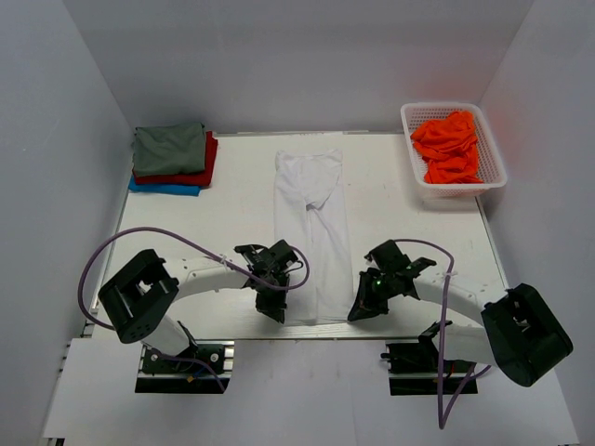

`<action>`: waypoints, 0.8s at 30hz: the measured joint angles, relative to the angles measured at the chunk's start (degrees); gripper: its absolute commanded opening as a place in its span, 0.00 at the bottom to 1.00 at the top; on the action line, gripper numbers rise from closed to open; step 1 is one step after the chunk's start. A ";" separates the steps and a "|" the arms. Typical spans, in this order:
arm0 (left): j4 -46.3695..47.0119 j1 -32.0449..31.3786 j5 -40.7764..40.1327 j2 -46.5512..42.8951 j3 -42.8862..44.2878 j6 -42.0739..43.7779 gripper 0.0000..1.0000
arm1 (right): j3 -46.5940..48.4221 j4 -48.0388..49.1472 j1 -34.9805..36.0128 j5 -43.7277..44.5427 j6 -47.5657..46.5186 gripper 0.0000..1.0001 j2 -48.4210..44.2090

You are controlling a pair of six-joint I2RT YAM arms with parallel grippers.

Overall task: Fold and stack the t-shirts
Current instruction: Grab the bottom of the folded rectangular tshirt with both arms, then fold the folded rectangular tshirt in 1/3 of the way

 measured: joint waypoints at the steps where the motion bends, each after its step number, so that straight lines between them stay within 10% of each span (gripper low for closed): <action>1: -0.48 0.00 -0.04 0.00 0.48 -0.15 0.00 | 0.46 -0.28 0.04 0.17 0.00 0.00 -0.04; 24: -19.28 11.17 -13.92 13.14 36.79 0.33 0.00 | 43.28 -16.79 -5.46 14.21 -6.95 0.00 20.00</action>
